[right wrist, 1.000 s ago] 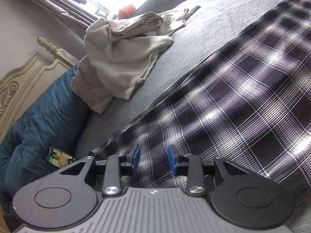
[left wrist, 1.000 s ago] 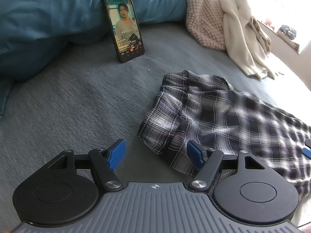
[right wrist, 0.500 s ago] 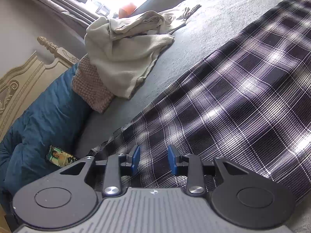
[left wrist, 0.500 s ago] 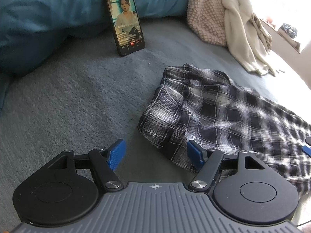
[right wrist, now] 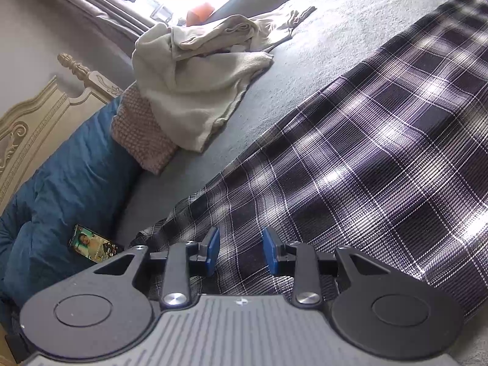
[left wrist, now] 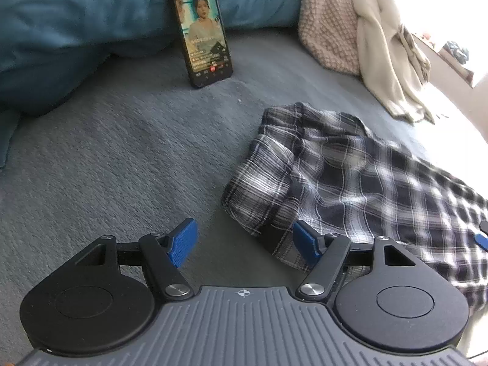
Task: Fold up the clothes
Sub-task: 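Grasp the folded plaid shirt with the right tool beside the left tool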
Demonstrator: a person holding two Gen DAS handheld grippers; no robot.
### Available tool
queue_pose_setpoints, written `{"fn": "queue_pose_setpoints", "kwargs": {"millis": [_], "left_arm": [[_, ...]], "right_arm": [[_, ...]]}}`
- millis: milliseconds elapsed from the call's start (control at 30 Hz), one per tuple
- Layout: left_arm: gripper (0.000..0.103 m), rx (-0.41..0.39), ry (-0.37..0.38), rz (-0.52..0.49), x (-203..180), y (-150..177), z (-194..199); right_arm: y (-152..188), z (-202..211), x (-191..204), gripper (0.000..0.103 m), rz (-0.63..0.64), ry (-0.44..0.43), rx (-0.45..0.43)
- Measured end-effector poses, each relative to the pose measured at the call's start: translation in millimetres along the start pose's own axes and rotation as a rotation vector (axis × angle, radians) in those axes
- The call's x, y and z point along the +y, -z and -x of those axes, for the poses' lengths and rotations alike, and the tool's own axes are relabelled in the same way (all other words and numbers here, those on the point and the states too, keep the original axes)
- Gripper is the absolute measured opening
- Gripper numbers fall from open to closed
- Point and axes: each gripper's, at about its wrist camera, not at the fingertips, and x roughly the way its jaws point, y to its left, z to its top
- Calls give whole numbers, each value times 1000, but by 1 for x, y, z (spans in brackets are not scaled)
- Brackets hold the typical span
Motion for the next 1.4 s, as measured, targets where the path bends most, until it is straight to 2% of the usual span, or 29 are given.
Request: {"fn": "queue_pose_setpoints", "kwargs": {"millis": [167, 267, 333, 400, 567, 667, 833, 967, 1167, 1333, 1400], "left_arm": [[70, -31, 6, 49, 14, -10, 1], [70, -32, 16, 99, 26, -18, -1], [70, -31, 26, 129, 31, -22, -4], [70, -28, 34, 150, 36, -27, -7], [70, -4, 75, 212, 46, -34, -15], [70, 36, 113, 256, 55, -37, -21], [70, 61, 148, 305, 68, -41, -27], [70, 68, 161, 332, 77, -44, -30], [70, 77, 150, 342, 82, -43, -34], [70, 79, 150, 349, 85, -43, -34], [70, 77, 152, 351, 85, -44, -34]], "right_arm": [[4, 4, 17, 34, 123, 11, -22], [13, 5, 45, 35, 296, -3, -33], [24, 4, 68, 42, 425, -35, -26], [38, 0, 95, 50, 556, -74, 2], [82, -23, 162, 53, 910, -177, 107], [107, -36, 193, 63, 1074, -249, 142], [159, -58, 228, 68, 1312, -309, 130], [199, -84, 241, 69, 1451, -244, 99], [251, -111, 240, 73, 1704, -143, 67], [257, -124, 239, 73, 1693, -84, 20], [255, -127, 240, 67, 1677, -59, 15]]}}
